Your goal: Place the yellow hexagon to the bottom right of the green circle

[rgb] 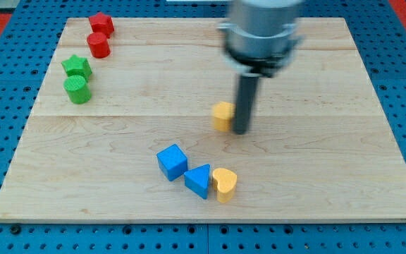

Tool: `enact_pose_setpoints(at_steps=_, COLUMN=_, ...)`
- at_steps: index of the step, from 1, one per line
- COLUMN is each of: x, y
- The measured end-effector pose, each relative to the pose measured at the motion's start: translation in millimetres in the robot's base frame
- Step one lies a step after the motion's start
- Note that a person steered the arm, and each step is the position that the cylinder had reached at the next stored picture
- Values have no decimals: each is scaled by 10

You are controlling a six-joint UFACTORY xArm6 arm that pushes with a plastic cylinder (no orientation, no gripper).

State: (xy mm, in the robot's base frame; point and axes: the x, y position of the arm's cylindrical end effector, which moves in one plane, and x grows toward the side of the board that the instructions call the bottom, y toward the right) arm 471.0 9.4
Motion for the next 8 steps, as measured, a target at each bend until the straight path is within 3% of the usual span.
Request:
enact_pose_setpoints(at_steps=1, x=-23, y=-490)
enact_pose_setpoints(at_steps=2, x=-29, y=-2)
enact_pose_setpoints(at_steps=3, x=-378, y=128)
enact_pose_setpoints(at_steps=4, x=-595, y=-391)
enact_pose_setpoints(at_steps=5, x=-475, y=-996)
enact_pose_setpoints(at_steps=7, x=-296, y=-571)
enact_pose_setpoints(at_steps=8, x=-45, y=-879)
